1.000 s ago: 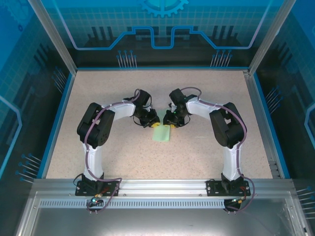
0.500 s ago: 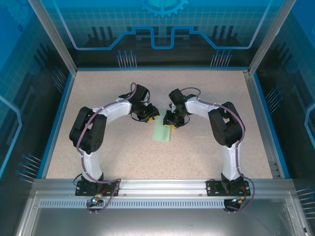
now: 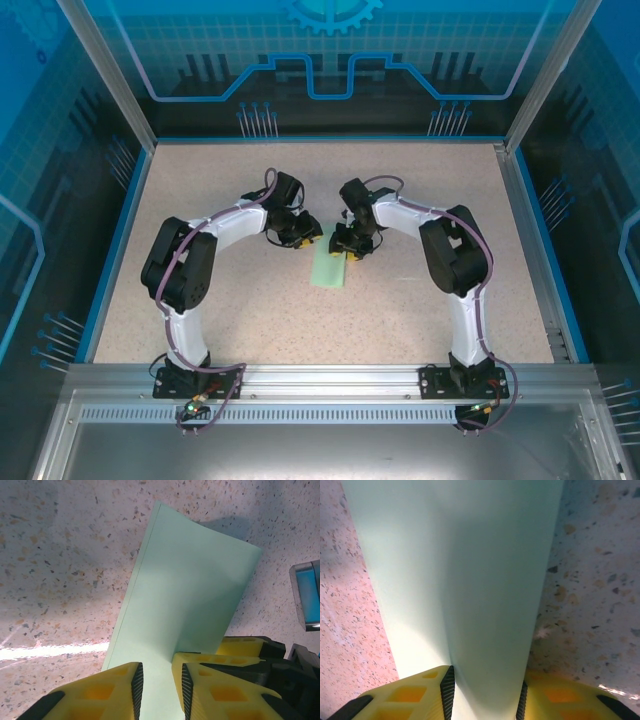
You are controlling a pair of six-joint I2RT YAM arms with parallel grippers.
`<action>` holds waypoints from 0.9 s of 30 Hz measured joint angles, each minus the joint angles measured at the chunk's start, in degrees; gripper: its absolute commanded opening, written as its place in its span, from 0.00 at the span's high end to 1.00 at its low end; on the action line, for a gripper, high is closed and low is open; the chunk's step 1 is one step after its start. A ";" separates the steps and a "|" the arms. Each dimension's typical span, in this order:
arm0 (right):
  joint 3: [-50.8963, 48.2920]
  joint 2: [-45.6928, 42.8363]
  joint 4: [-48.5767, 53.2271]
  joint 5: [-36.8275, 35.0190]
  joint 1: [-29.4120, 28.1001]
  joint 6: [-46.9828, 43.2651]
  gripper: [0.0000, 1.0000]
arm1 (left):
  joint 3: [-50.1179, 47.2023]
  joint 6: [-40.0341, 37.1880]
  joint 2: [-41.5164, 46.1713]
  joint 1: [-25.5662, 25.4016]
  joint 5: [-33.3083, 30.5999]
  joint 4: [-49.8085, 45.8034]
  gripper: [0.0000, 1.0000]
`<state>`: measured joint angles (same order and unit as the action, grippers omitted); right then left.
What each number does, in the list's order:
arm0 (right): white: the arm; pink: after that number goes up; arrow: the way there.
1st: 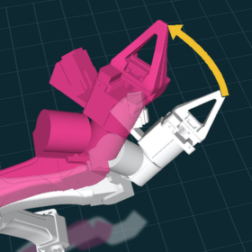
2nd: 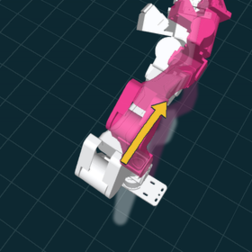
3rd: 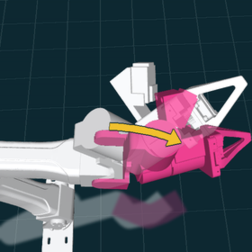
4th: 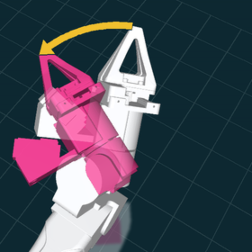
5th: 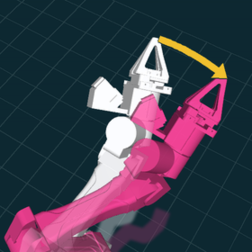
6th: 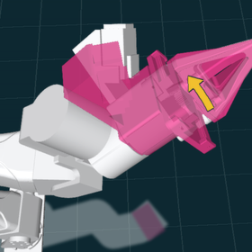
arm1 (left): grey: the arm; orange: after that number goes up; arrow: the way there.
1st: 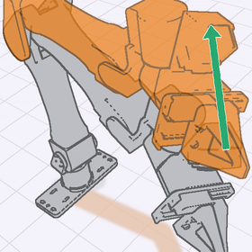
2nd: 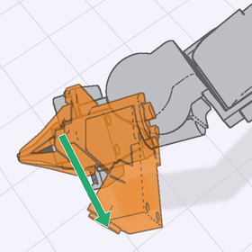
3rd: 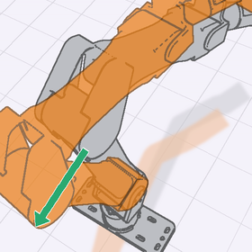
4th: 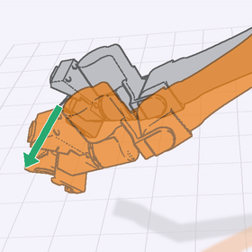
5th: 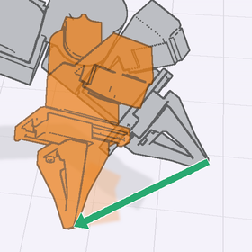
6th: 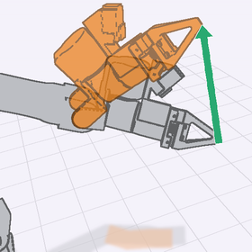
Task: Fold a paper plane with a square sheet of paper (pick it up from the middle)
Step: Hold the square sheet of paper at the center of the table.
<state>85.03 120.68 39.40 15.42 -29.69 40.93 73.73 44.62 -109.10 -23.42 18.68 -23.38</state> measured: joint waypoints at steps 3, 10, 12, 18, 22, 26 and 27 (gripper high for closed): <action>0.44 0.22 0.46 -0.04 -0.04 0.00 0.61 | 0.00 0.00 -0.02 0.00 0.20 0.02 0.72; 1.81 1.07 1.92 -0.28 -0.28 -0.09 0.60 | 0.00 0.00 -0.33 0.00 0.79 0.07 0.74; 2.23 1.29 2.40 -0.39 -0.31 -0.22 0.60 | 0.00 0.00 -0.79 0.00 1.16 0.07 0.75; 2.73 1.60 3.02 -0.42 -0.31 -0.20 0.60 | 0.00 0.00 -2.21 0.00 2.32 0.09 0.77; 2.95 1.81 3.23 -0.42 -0.31 -0.15 0.60 | 0.00 0.00 -3.08 0.00 3.15 0.13 0.79; 3.58 2.25 3.89 -0.39 -0.31 0.11 0.60 | 0.00 0.00 -3.74 0.00 3.69 0.15 0.80; 3.63 2.29 3.91 -0.39 -0.31 0.24 0.60 | 0.00 0.00 -3.78 0.00 3.74 0.15 0.80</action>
<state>88.66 122.98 43.31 15.03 -30.00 41.17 73.73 44.62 -112.88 -23.42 22.41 -23.22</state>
